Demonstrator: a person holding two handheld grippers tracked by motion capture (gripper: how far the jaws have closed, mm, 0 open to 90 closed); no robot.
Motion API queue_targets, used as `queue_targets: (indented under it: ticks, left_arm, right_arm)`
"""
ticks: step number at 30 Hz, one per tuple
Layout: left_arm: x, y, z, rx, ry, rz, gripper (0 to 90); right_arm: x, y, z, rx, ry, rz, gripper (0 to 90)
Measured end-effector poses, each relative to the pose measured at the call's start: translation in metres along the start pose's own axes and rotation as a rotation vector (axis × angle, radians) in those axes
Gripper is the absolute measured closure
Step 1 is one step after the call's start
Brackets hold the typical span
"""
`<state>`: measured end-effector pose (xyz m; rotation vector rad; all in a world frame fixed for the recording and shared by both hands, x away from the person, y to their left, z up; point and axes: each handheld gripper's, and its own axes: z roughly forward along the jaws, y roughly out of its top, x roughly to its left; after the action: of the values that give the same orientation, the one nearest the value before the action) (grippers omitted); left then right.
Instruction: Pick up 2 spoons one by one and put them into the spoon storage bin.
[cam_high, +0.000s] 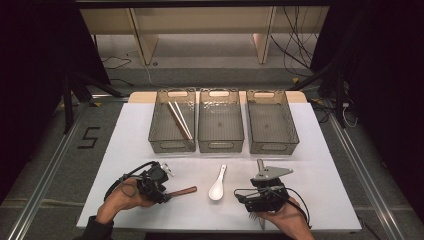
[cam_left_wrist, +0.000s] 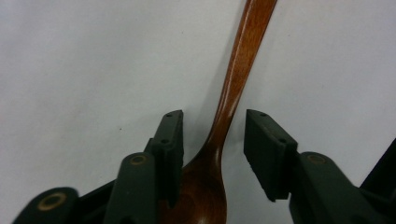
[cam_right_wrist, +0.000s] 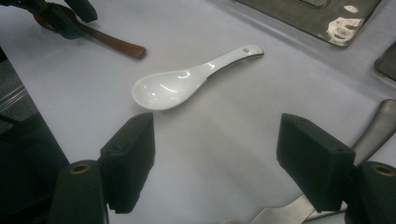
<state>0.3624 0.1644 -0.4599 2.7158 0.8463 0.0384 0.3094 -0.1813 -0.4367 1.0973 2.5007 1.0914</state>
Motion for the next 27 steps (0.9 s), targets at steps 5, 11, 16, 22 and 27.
queue_targets:
  ticks: [5, 11, 16, 22, 27]
  left_arm:
    - [-0.0017, 0.0015, 0.0034, 0.018, 0.009, 0.012, 66.0]
    - [-0.0034, 0.0028, 0.0039, 0.031, 0.03, 0.015, 71.3]
    - [-0.0051, 0.0044, 0.0039, 0.05, 0.035, 0.029, 74.7]
    - [-0.0047, 0.0045, 0.0039, 0.048, 0.022, 0.03, 79.5]
    - [-0.0023, 0.0036, 0.0035, 0.025, 0.007, 0.006, 80.4]
  right_arm:
    - [-0.0001, 0.0, -0.0001, 0.0, -0.001, -0.001, 28.9]
    - [0.0, -0.0001, -0.0003, 0.0, -0.001, -0.001, 29.0]
    - [0.0001, 0.0, -0.0004, -0.001, -0.001, -0.001, 29.1]
    - [0.0, -0.0001, -0.0005, -0.001, -0.002, 0.0, 29.2]
    - [-0.0003, -0.0001, -0.0006, -0.002, -0.002, 0.0, 29.1]
